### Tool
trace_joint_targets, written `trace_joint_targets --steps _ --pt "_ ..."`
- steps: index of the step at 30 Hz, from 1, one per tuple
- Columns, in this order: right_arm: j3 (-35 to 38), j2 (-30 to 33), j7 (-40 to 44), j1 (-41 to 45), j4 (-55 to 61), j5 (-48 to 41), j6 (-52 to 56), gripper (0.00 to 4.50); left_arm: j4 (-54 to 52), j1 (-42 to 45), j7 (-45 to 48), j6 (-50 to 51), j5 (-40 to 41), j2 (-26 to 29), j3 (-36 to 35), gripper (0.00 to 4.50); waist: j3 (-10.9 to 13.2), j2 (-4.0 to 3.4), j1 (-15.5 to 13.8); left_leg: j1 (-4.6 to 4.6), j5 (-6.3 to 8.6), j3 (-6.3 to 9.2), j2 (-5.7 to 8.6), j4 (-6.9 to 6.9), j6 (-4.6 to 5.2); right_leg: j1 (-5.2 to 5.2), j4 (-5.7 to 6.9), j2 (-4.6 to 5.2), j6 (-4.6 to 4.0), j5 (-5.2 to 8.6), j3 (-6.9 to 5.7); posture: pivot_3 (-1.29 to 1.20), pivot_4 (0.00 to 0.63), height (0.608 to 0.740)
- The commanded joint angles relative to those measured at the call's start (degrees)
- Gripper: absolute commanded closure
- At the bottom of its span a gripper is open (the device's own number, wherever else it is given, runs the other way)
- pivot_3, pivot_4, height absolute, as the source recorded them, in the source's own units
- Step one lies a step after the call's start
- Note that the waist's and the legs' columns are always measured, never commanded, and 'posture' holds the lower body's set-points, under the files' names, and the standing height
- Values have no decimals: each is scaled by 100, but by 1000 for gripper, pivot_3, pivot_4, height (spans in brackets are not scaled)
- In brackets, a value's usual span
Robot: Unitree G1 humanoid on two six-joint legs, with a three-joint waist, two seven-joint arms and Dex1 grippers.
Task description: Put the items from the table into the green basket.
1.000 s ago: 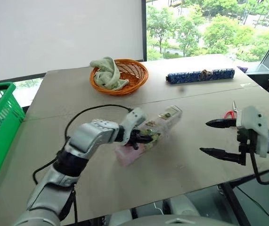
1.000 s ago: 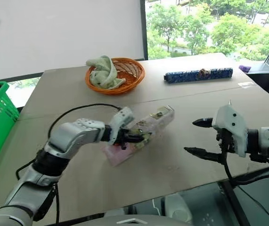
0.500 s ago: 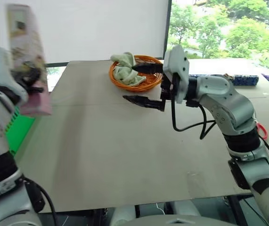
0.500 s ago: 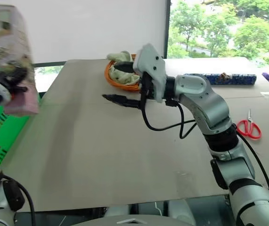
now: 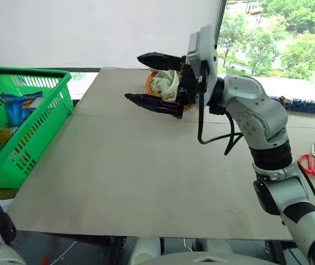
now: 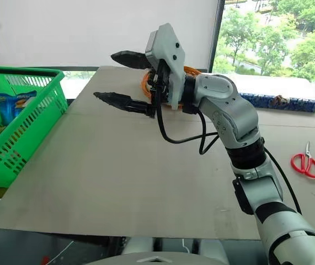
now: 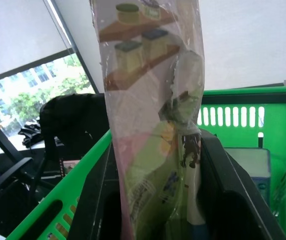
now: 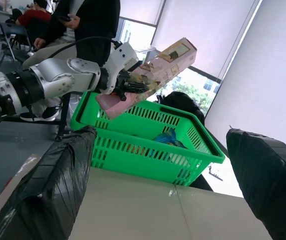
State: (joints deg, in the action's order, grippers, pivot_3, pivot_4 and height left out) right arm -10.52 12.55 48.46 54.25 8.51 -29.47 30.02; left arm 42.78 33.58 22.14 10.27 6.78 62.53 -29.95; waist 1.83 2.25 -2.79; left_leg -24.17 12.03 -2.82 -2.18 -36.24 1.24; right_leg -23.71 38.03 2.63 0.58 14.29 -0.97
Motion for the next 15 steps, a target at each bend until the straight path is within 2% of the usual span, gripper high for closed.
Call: trace_joint_targets --steps 1,3,4,7,10,12,15 --pt "179 46 8 162 178 -79 -8 0 528 354 -94 -769 -80 336 52 1072 -2 3 31 -3 0 1 0 1 0 -2 -1 0 1 0 0 114 0 740" --pt "192 84 1 140 217 -90 23 0 401 253 -332 -989 -102 308 -1 483 -12 18 60 -10 1 -3 0 9 1 -11 -2 10 19 -11 -8 112 0 740" --pt "196 97 -10 118 237 -89 31 0 170 169 -400 -1090 -81 248 -54 356 -20 29 78 -25 0 -2 0 9 1 -26 -2 11 19 -11 -15 112 0 740" --pt "209 154 -79 49 257 -38 45 0 -814 -23 -479 -1023 201 -68 -186 356 -21 31 112 -58 -1 -2 0 9 0 -57 5 14 18 -12 -16 122 0 740" --pt "273 385 -315 -133 167 215 102 0 -2540 -181 -485 -113 941 -830 -218 356 -26 26 67 -59 -1 1 1 9 0 -55 4 19 19 -12 -24 130 0 740" --pt "333 687 -437 -376 128 414 133 0 -3885 -479 -344 1044 1873 -1330 -173 356 -35 32 47 -57 -1 -2 6 4 1 -47 3 30 20 -13 -26 126 0 740" --pt "637 1499 -529 -1080 124 690 234 0 -5999 -1332 -297 2463 3229 -2177 581 356 -45 28 49 -54 0 -5 9 -5 6 -35 1 36 21 -14 -27 92 0 740"
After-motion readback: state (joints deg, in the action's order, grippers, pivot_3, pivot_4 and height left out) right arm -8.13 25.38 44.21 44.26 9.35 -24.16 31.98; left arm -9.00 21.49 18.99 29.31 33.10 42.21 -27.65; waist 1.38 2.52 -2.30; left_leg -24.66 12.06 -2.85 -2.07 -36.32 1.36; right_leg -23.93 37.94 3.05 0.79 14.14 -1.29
